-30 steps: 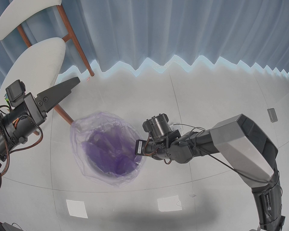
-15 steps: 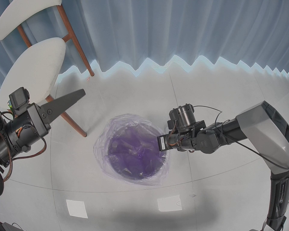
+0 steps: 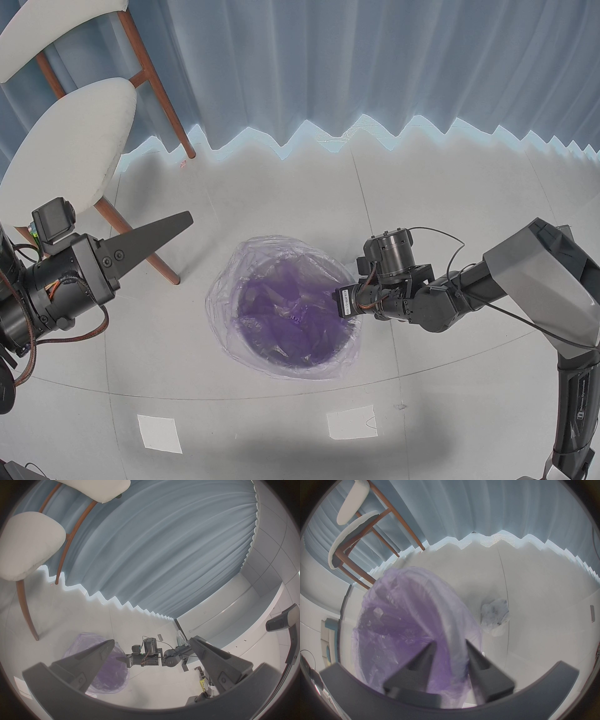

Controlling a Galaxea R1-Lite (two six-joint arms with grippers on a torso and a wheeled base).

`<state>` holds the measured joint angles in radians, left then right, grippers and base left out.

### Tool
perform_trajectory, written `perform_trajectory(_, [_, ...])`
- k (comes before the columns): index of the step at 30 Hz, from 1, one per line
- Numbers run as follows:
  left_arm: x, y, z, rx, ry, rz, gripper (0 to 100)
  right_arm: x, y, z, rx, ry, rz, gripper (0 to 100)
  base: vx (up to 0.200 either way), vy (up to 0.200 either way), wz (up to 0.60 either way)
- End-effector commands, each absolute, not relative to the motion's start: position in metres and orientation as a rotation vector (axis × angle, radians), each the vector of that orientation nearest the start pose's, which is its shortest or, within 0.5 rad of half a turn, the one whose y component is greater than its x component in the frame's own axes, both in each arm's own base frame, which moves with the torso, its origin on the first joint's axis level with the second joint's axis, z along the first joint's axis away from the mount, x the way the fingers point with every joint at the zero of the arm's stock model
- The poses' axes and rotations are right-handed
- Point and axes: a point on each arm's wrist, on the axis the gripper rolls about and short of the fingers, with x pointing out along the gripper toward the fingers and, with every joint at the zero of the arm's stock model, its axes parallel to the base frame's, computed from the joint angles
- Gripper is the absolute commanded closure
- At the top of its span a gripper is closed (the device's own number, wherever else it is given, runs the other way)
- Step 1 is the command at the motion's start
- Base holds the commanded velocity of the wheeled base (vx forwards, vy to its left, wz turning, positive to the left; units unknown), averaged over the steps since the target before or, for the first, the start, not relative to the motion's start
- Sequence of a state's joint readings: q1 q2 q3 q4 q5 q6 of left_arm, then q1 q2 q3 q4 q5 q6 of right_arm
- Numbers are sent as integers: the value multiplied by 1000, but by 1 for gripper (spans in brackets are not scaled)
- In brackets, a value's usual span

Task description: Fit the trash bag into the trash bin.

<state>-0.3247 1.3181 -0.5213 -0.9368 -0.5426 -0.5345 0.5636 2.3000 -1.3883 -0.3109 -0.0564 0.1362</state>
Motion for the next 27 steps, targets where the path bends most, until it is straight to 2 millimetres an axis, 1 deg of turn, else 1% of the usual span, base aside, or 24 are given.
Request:
perform_trajectory(1, [187, -75, 230, -486, 102, -882, 0, 383, 240, 63, -57, 623, 452, 0, 0, 0, 0])
perform_trajectory(2, [187, -75, 230, -486, 102, -882, 0, 383, 240, 63, -57, 623, 452, 0, 0, 0, 0])
perform_trajectory(3, [191, -76, 229, -487, 107, -871, 0, 384, 242, 71, -13, 580, 484, 0, 0, 0, 0])
perform_trajectory(6, [205, -76, 220, -494, 145, -840, 0, 382, 241, 86, 31, 515, 499, 0, 0, 0, 0])
perform_trajectory(8, [212, -76, 216, -497, 163, -820, 0, 377, 238, 94, 48, 491, 502, 0, 0, 0, 0])
perform_trajectory(9, [219, -72, 211, -501, 180, -795, 0, 373, 236, 100, 61, 473, 509, 0, 0, 0, 0])
perform_trajectory(10, [219, -72, 211, -501, 180, -792, 0, 373, 235, 101, 63, 472, 509, 0, 0, 0, 0])
perform_trajectory(11, [228, -67, 206, -506, 196, -762, 0, 366, 232, 111, 91, 453, 529, 0, 0, 0, 0])
perform_trajectory(13, [236, -66, 201, -511, 212, -748, 0, 360, 228, 118, 116, 442, 544, 0, 0, 0, 0])
perform_trajectory(14, [244, -65, 195, -515, 236, -732, 0, 352, 224, 126, 143, 429, 558, 0, 0, 0, 0])
perform_trajectory(18, [277, -57, 168, -508, 301, -655, 0, 336, 210, 146, 246, 380, 556, 0, 0, 0, 0])
perform_trajectory(20, [293, -51, 148, -486, 333, -618, 0, 325, 196, 152, 317, 354, 538, 0, 0, 0, 0])
perform_trajectory(21, [293, -51, 147, -485, 335, -616, 0, 324, 195, 152, 321, 351, 537, 0, 0, 0, 0])
perform_trajectory(22, [305, -48, 131, -465, 354, -599, 0, 315, 179, 151, 373, 342, 511, 0, 0, 0, 0])
perform_trajectory(24, [320, -45, 109, -455, 376, -581, 0, 305, 164, 142, 410, 337, 491, 0, 0, 0, 0])
perform_trajectory(25, [322, -45, 106, -454, 380, -579, 0, 303, 162, 140, 415, 337, 489, 0, 0, 0, 0])
perform_trajectory(26, [335, -44, 88, -454, 384, -569, 0, 291, 150, 130, 441, 324, 488, 0, 0, 0, 0])
perform_trajectory(27, [341, -43, 79, -453, 377, -564, 0, 285, 145, 125, 455, 315, 494, 0, 0, 0, 0])
